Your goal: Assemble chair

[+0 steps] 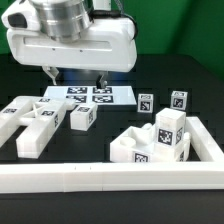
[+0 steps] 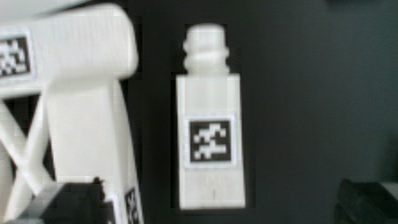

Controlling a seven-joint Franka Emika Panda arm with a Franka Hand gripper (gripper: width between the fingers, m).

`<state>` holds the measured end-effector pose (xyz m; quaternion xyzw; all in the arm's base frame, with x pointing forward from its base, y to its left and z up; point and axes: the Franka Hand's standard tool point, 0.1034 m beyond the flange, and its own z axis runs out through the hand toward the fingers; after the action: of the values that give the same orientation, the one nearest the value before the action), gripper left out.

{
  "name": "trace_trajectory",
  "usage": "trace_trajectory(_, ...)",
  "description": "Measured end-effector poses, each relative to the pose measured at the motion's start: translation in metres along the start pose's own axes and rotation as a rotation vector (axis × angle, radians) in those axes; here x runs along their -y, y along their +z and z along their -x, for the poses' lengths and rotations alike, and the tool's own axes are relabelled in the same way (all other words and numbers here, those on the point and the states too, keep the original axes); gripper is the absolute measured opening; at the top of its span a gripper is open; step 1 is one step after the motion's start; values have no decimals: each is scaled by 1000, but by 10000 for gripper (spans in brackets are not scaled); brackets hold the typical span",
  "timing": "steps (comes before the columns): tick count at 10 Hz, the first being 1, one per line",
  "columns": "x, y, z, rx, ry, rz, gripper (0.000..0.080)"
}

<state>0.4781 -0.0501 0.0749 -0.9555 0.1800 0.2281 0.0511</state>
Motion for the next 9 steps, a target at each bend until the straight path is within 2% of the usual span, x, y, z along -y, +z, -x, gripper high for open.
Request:
trace_trajectory(3,-5,3,-8,195,-22,12,649)
trace_trajectory(4,-2,3,-12,255,-26,22,649)
trace_trajectory(5,0,4,-12,312,-29,31,649)
trace_trajectory(6,-4,7,-5,426,-20,37,649)
trace_trajectory(7,-5,10,-15,427,-19,41,649)
trace_trajectory(9,-4,11,-18,423,-21,43,649)
